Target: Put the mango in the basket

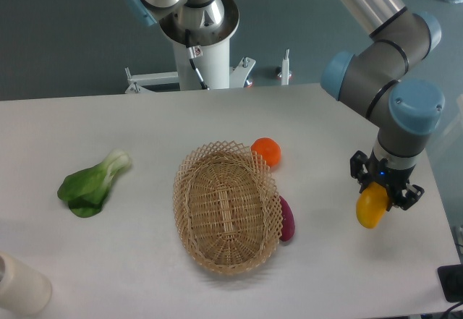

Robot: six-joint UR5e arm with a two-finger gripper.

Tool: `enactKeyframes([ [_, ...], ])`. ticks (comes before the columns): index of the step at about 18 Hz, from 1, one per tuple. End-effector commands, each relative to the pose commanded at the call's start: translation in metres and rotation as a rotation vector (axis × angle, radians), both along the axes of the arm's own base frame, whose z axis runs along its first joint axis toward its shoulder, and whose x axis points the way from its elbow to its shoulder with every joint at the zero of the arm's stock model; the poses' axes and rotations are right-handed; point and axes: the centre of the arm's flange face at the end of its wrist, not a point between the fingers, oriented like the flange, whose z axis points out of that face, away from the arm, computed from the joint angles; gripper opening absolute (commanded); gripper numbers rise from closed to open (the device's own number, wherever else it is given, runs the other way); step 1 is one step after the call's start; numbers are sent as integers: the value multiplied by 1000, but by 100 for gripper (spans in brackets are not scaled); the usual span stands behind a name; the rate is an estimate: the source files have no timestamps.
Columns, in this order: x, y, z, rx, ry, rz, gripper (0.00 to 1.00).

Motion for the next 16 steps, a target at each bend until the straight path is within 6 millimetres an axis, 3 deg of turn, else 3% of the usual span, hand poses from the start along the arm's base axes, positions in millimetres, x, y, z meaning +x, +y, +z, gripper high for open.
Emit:
enactKeyframes([
  [10, -1, 0, 1, -2, -1, 0, 48],
  [16, 9, 7, 0, 1, -6, -13, 47],
])
